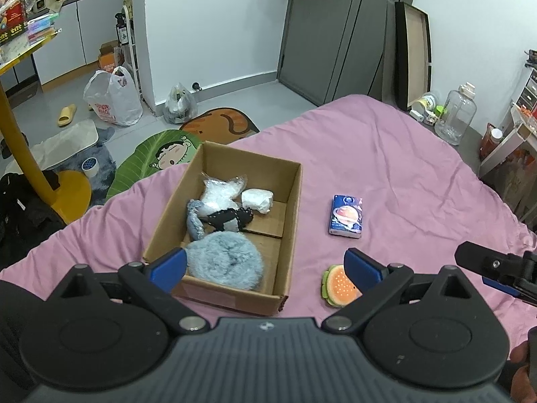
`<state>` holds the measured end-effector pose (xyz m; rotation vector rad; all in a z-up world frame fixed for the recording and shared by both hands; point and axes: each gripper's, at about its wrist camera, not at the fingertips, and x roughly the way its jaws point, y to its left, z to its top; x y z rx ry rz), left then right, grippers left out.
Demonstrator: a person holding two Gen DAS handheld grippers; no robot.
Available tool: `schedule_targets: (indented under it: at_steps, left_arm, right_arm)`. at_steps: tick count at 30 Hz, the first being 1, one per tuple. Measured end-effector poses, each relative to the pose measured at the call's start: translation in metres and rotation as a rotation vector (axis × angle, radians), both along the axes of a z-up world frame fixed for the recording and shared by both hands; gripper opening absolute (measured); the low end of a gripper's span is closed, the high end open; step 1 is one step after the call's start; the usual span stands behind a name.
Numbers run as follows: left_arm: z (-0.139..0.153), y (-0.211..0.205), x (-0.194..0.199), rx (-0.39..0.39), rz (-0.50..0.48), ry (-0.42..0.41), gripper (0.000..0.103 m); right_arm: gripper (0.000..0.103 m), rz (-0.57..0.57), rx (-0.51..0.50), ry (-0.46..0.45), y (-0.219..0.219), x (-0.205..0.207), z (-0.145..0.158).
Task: Organize soft objects
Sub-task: 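Lift both tools out of the box and back away from the bed, then close the left tool on the hamburger plush while the right tool approaches the tissue pack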
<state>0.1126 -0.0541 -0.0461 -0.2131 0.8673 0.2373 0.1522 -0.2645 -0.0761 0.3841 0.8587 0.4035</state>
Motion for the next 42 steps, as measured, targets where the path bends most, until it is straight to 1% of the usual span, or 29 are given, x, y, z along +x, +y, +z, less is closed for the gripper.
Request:
schedule_targets:
  at_steps: [5, 9, 18, 22, 29, 32, 35, 42]
  left_arm:
    - [-0.008, -0.010, 0.007, 0.018, 0.002, 0.011, 0.097]
    - [-0.015, -0.016, 0.015, 0.014, 0.006, 0.021, 0.091]
    - [-0.028, -0.029, 0.032, 0.000, 0.003, 0.039, 0.077]
    - [-0.034, -0.034, 0.040, -0.003, 0.005, 0.047, 0.073]
    - [-0.045, -0.042, 0.055, -0.005, 0.008, 0.067, 0.069]
    - [-0.050, -0.044, 0.062, -0.010, 0.013, 0.076, 0.066]
    - [-0.057, -0.046, 0.070, -0.027, 0.020, 0.089, 0.063]
    - [-0.078, -0.067, 0.084, -0.052, -0.030, 0.138, 0.063]
  right_arm:
    - [0.103, -0.015, 0.027, 0.018, -0.006, 0.006, -0.008]
    - [0.103, -0.015, 0.043, 0.041, -0.009, 0.014, -0.014]
    - [0.102, 0.004, 0.030, 0.062, -0.011, 0.034, -0.020]
    - [0.099, 0.014, 0.047, 0.083, -0.012, 0.043, -0.027]
    - [0.096, 0.055, 0.062, 0.120, -0.011, 0.064, -0.035]
    - [0.091, 0.064, 0.071, 0.143, -0.011, 0.076, -0.039]
    - [0.090, 0.075, 0.076, 0.164, -0.009, 0.085, -0.046]
    - [0.088, 0.074, 0.090, 0.227, -0.012, 0.108, -0.069]
